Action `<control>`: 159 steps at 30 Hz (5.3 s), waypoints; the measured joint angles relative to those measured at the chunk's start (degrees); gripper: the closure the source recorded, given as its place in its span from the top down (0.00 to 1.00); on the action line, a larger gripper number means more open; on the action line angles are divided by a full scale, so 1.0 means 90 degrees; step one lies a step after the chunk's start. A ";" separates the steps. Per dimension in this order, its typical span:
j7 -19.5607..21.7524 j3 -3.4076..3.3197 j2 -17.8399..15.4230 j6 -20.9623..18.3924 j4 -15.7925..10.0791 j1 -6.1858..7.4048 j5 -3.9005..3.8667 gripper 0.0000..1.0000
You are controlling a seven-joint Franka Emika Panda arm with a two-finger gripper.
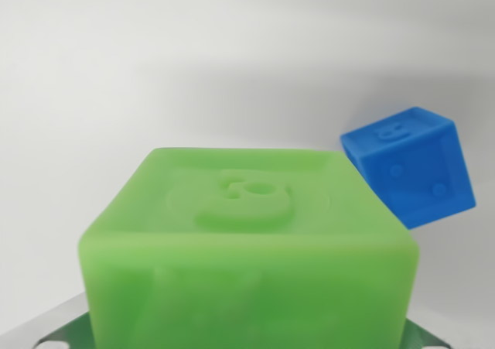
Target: Stack cube
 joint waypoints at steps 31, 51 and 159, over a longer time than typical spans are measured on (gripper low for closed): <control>-0.2076 -0.0005 -0.0132 -0.0293 0.0153 -0.0645 0.0013 0.00; -0.3305 -0.0011 -0.0162 -0.0489 0.0321 -0.1017 0.0019 0.00; -0.3422 -0.0047 0.1453 0.1131 0.0275 -0.1040 -0.0002 1.00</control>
